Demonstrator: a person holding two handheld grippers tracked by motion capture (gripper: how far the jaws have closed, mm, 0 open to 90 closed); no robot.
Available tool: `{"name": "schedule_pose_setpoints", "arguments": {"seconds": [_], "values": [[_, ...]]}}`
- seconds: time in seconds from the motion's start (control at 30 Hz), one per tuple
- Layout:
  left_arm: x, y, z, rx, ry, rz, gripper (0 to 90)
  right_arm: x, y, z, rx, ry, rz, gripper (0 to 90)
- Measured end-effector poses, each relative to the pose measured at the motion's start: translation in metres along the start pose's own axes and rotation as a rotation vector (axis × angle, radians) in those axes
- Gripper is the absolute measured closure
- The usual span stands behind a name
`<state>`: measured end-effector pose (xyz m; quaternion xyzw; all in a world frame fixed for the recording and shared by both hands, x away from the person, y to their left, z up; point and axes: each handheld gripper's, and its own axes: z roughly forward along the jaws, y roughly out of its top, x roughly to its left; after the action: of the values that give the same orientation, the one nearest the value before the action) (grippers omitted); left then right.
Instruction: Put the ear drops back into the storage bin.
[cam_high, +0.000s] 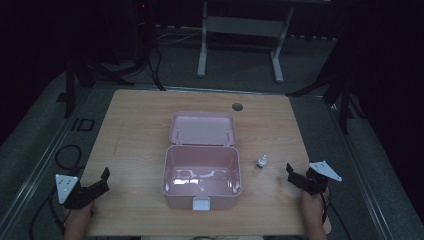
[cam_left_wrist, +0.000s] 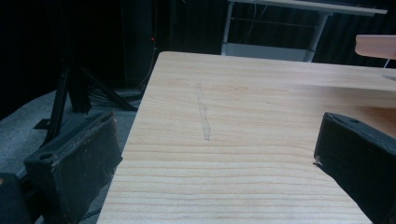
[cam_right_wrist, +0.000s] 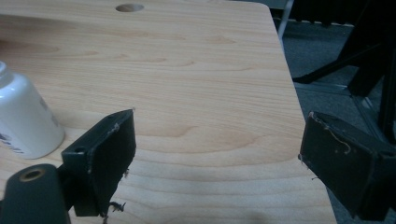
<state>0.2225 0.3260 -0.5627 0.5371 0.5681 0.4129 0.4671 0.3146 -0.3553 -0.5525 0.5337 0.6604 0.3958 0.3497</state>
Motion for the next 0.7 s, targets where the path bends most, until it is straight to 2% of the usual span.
{"name": "schedule_pose_setpoints", "arguments": {"seconds": [0.33, 0.47, 0.57, 0.6, 0.63, 0.67, 0.7], "values": [[-0.0003, -0.0004, -0.0005, -0.011, -0.010, 0.016, 0.5, 0.0028, 0.0005, 0.0015, 0.014, 0.008, -0.025, 10.3], [-0.0007, -0.0005, -0.0009, -0.015, -0.019, 0.026, 0.4, 0.0044, 0.0009, 0.0023, 0.029, 0.025, -0.037, 10.6], [-0.0002, -0.0006, -0.0013, -0.017, -0.023, 0.023, 0.4, 0.0056, 0.0009, 0.0021, 0.034, 0.014, -0.055, 14.5], [0.0003, -0.0007, -0.0015, -0.020, -0.027, 0.021, 0.4, 0.0057, 0.0013, 0.0030, 0.052, 0.008, -0.068, 14.5], [0.0005, -0.0008, -0.0016, -0.022, -0.029, 0.020, 0.4, 0.0044, 0.0028, 0.0064, 0.105, 0.045, -0.079, 14.2], [0.0008, -0.0008, -0.0017, -0.022, -0.032, 0.020, 0.4, 0.0041, 0.0055, 0.0081, 0.142, 0.042, -0.100, 13.7], [0.0008, -0.0008, -0.0017, -0.022, -0.032, 0.020, 0.5, 0.0041, 0.0055, 0.0081, 0.142, 0.042, -0.100, 13.7]]}}
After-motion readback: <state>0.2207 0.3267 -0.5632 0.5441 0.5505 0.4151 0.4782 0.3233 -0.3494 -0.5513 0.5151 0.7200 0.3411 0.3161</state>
